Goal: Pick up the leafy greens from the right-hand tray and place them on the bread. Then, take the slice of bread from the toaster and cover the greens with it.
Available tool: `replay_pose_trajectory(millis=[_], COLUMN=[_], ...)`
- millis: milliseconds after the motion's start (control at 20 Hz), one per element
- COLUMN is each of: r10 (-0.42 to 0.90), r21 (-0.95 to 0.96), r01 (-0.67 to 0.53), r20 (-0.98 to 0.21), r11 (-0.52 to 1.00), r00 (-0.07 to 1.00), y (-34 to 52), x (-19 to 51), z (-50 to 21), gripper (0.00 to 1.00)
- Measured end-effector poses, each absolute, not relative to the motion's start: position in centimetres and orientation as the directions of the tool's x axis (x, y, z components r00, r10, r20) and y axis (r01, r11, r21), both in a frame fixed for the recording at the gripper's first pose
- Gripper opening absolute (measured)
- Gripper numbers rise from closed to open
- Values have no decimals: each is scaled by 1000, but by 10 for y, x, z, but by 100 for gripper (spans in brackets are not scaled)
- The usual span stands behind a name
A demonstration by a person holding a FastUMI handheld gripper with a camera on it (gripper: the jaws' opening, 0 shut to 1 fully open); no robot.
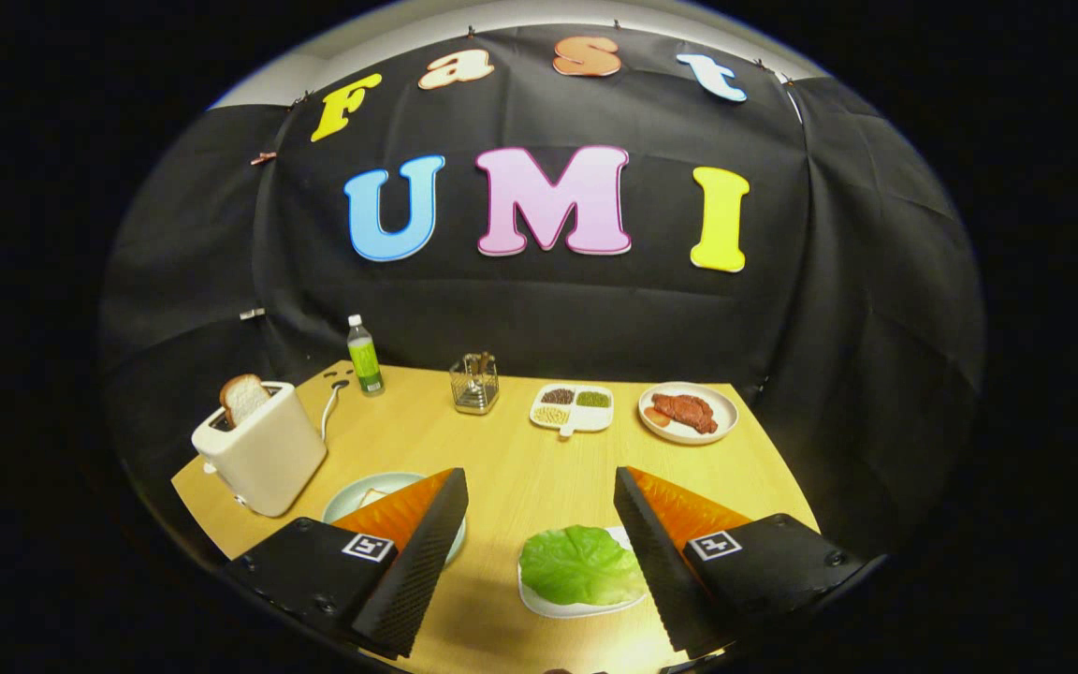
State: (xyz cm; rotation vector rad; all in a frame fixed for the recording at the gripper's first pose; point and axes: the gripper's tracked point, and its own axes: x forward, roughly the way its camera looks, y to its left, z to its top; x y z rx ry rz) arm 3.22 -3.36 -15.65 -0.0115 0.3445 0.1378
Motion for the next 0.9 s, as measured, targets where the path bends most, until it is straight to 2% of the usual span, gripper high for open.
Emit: replay_pose_trajectory(millis=[650,900], r10=[114,107], r21=[22,25], r01=[-130,-122], r20=[-632,-673], r11=[991,992], r00=[766,731], y=[-72,-77], x=[58,64], z=[-325,-353], gripper=[99,99])
